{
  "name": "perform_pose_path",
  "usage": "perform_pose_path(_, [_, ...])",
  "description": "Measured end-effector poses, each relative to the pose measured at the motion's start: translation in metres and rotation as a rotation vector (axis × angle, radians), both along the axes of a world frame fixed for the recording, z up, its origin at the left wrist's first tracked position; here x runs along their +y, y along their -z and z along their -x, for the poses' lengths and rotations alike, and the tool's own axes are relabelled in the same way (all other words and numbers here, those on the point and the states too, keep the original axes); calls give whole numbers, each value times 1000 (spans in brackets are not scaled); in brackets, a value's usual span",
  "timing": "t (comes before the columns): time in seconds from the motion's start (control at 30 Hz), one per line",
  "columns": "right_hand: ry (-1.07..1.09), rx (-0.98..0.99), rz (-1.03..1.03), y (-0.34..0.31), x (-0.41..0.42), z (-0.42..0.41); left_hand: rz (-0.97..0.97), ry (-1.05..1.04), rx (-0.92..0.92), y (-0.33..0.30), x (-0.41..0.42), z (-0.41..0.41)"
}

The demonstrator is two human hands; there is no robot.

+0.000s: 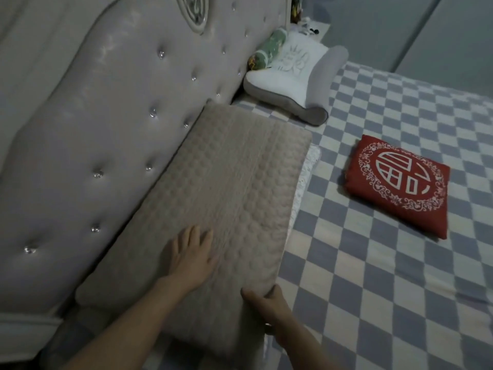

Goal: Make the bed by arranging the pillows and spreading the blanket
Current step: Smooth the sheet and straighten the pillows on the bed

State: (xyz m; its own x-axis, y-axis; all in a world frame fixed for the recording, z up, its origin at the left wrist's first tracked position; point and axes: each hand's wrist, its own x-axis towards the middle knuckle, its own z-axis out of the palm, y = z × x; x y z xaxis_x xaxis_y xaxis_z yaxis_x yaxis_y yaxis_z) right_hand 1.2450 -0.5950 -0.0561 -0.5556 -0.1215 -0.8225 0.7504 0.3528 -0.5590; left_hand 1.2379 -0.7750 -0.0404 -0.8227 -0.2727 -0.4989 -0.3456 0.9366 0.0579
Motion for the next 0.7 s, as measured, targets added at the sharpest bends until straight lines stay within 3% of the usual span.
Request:
perform_pose_path(0.1, [25, 159, -5, -7, -22, -2, -7, -6, 126, -8, 7, 11])
perform_pose_path(0.2, [-115, 229, 59, -24, -31, -8, -54, 18, 271, -12, 20, 31])
perform_pose_path(0.33, [-503, 134, -134, 2, 12, -25, -239, 246, -68, 4, 53, 23])
perform_pose_path(0.47, [-255, 113, -184, 24, 92, -37, -296, 196, 75, 5, 96, 25])
perform_pose_path(0.7, [239, 209, -359, 49, 274, -37, -435, 400, 17, 17, 240, 8])
